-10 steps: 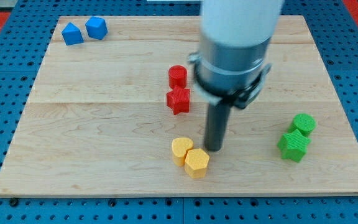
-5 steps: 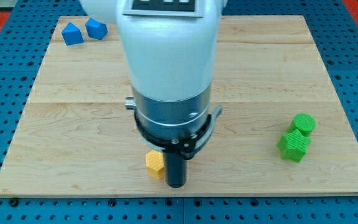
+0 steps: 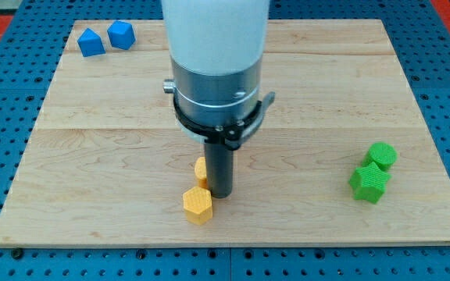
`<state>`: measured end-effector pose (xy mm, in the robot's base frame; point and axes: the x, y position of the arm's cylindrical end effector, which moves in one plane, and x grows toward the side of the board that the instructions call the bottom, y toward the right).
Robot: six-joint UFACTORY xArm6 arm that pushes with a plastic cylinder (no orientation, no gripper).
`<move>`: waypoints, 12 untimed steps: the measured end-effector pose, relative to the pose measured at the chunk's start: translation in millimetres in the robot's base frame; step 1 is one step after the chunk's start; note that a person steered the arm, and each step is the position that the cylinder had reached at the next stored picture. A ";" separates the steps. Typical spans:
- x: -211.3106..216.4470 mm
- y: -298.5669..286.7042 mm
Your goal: Separate the yellow heart from the yellow hexagon
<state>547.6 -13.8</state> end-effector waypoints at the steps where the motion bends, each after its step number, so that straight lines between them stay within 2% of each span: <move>1: -33.2 0.0; 3: -2.9 6.0; 4: -16.3 -57.2; 5: -44.5 -65.3; 6: -59.9 -35.8; 7: -48.0 -14.3; 8: -48.5 -61.7; 9: -5.5 -92.5; 10: 30.4 -60.6; 11: 41.5 -21.2; 12: 57.2 -16.9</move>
